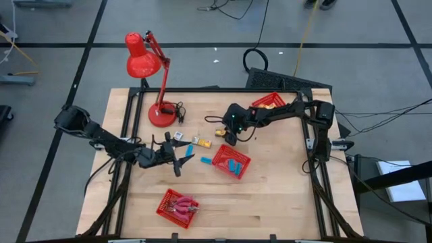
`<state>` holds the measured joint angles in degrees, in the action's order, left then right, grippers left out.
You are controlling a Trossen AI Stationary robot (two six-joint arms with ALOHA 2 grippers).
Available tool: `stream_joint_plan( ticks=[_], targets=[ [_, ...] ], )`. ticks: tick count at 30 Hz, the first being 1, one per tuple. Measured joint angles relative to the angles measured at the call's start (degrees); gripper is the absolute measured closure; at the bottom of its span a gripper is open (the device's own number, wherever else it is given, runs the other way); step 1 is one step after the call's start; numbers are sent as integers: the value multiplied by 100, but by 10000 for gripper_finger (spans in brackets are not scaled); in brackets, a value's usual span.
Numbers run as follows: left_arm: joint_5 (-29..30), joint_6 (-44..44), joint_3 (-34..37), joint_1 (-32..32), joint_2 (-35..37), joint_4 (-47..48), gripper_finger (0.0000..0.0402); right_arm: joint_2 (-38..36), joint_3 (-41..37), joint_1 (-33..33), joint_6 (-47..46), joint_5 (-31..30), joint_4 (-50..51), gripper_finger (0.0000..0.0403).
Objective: Pick & Place School Supplies
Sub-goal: Put the yellow crayon box into the top red bin
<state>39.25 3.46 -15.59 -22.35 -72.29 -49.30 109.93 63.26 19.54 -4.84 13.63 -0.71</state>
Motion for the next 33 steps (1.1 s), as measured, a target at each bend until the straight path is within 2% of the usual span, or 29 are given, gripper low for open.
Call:
stream_joint_plan(
  ticks=[4,10,17,20,25,33],
  targets=[
    [2,9,0,0,0,20,142,0,0,-83,172,-40,11,198],
    [2,11,0,0,0,24,142,-3,0,-293,588,-633,152,205],
    [3,15,0,0,0,24,142,-6,4,-314,756,-755,224,211],
    [4,15,0,0,0,24,142,-6,4,-318,840,-773,212,243],
    [4,15,0,0,0,35,142,-22,4,-329,895,-780,209,335],
    [30,75,-2,26,0,131,142,-22,4,-331,944,-795,193,341]
  ],
)
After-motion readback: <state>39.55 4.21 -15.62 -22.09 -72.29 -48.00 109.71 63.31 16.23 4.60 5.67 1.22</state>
